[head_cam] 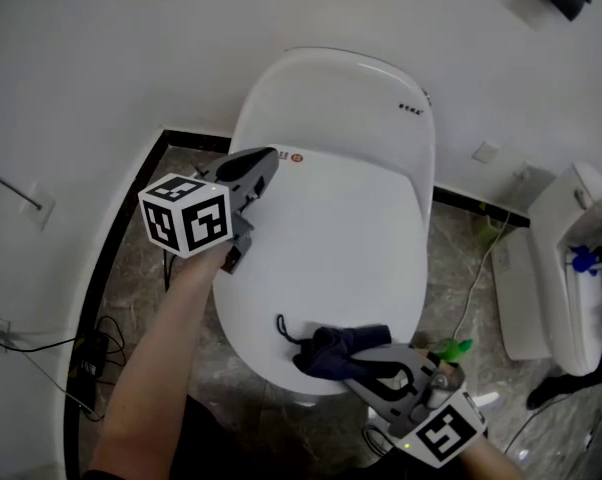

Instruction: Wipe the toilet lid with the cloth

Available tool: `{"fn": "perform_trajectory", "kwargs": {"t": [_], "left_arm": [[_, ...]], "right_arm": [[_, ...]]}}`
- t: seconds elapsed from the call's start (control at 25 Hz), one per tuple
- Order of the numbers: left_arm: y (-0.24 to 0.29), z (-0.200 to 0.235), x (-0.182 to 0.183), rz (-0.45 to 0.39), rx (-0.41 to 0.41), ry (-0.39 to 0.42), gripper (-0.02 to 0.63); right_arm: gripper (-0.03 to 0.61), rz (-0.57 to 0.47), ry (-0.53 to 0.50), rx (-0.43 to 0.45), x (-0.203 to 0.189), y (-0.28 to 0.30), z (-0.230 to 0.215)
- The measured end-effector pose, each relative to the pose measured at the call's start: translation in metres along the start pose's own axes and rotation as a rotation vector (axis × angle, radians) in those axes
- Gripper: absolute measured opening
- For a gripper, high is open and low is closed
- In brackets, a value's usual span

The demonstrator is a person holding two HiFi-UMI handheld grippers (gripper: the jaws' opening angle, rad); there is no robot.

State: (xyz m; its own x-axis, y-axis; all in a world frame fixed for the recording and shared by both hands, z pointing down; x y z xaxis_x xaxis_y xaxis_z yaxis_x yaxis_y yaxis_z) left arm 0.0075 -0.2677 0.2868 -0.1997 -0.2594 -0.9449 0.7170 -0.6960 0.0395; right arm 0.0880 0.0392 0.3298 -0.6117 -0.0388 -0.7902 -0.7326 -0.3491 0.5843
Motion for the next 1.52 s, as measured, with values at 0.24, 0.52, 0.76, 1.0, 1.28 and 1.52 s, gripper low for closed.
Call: {"fn": "perform_trajectory", "kwargs": {"t": [0.24, 0.52, 0.76, 1.0, 1.28, 1.52], "left_arm": [[0.001, 0.003, -0.001, 0.009, -0.008, -0.005, 0.014], [0.001, 0.003, -0.001, 0.005, -0.003, -0.004, 0.014], [0.001, 0.004, -0.001, 0.002, 0.001, 0.002, 0.014], [0.001, 0.003, -0.002, 0.003, -0.002, -0.006, 0.014], [-0.001, 0.004, -0.002, 0.001, -0.002, -0.002, 0.014], [0.0, 0.004, -0.002, 0.001, -0.008, -0.006, 0.014]], "right_arm": [[0.067, -0.039, -0.073, -0.108, 0.035, -0.007, -0.073], [0.067, -0.004, -0.016, -0.224, 0.061, 0.012, -0.197], [0.067, 0.146, -0.092, -0.29, 0.052, 0.045, -0.294], [0.067, 0.304, -0.071, -0.272, 0.016, 0.073, -0.331], [0.067, 0.374, -0.078, -0.224, -0.007, 0.087, -0.325], [0.067, 0.359, -0.069, -0.198, -0.009, 0.089, -0.312]]}}
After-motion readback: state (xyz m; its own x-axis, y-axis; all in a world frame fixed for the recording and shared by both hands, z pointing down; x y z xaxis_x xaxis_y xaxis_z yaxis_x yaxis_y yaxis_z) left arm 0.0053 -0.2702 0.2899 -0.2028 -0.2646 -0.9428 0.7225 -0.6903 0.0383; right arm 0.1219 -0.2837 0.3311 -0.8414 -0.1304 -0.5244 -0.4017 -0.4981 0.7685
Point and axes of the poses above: the fingertips, and each gripper's own axes: y forward along the fingers, z to its left, x out of its top, the point moved 3 cm from there along -y, backward along the fingers, and after that the axes turned 13 degrees about x, right-handed, at the moved point
